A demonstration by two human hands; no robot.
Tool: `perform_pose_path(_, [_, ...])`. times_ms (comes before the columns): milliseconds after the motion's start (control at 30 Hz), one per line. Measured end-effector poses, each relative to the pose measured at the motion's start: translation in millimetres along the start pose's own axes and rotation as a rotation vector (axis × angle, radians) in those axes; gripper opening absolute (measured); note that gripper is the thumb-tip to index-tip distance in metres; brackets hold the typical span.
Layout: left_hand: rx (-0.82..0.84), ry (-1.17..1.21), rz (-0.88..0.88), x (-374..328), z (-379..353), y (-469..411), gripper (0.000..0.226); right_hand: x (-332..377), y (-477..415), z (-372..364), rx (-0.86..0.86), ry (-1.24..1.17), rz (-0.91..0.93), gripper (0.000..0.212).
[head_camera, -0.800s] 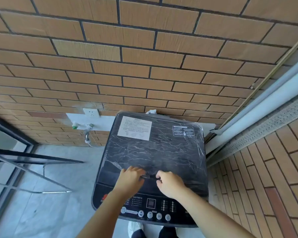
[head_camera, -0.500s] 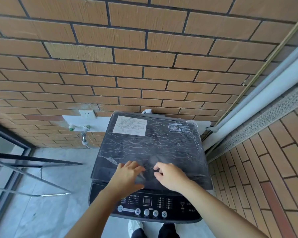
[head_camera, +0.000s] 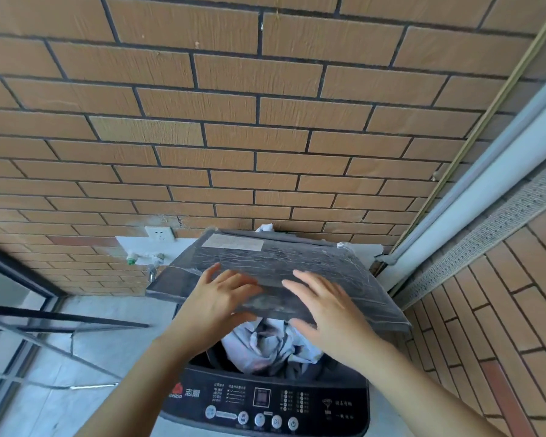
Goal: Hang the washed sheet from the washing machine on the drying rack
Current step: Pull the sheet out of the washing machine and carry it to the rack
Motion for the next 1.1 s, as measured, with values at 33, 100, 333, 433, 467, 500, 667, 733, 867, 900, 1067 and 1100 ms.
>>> perform_pose_path(33, [-0.052,0.007,0.001,2,11,-5,0.036,0,1,10,-0.073,0.051,0.007,0.058])
perform_pose_path(100, [-0.149,0.019,0.012,5,33,-16,0.029,-2,4,28,-0.224,0.111,0.004,0.056])
perform_pose_path(333, [-0.363,0.035,0.104,24,77,-66,0.030,-19,-11,68,-0.383,0.226,-0.110,0.073])
perform_pose_path(433, [-0.352,-0.051,0.170,27,83,-85,0.037,-29,-30,81,-0.391,0.269,-0.152,0.083])
perform_pose_path(467, [-0.327,-0.075,0.198,27,81,-89,0.041,-33,-36,86,-0.391,0.281,-0.158,0.085])
perform_pose_path(500, [-0.295,-0.101,0.228,26,77,-90,0.046,-36,-42,91,-0.390,0.292,-0.160,0.085])
perform_pose_path(667, [-0.211,-0.194,0.372,37,58,-101,0.080,-50,-63,112,-0.399,0.308,-0.162,0.083])
perform_pose_path(733, [-0.209,-0.204,0.395,44,61,-114,0.082,-53,-66,114,-0.410,0.304,-0.174,0.082])
perform_pose_path(867, [-0.159,-0.219,0.423,60,65,-145,0.082,-64,-79,118,-0.389,0.289,-0.188,0.080])
perform_pose_path(900, [-0.145,-0.217,0.434,64,65,-153,0.082,-69,-86,122,-0.375,0.281,-0.192,0.079])
perform_pose_path(1067, [-0.009,-0.228,0.484,85,66,-187,0.079,-87,-118,144,-0.324,0.239,-0.227,0.077])
perform_pose_path(1100, [0.009,-0.228,0.488,86,66,-191,0.080,-90,-122,145,-0.323,0.236,-0.230,0.077])
Point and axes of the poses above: each hand's wrist, its own y-axis away from the middle knuckle, its own z-axis out of the back of the hand, x = y × z, the point moved 10 cm from there along -y, towards the middle knuckle, and after that the axes turned 9 degrees about x, right-handed, at the moved point
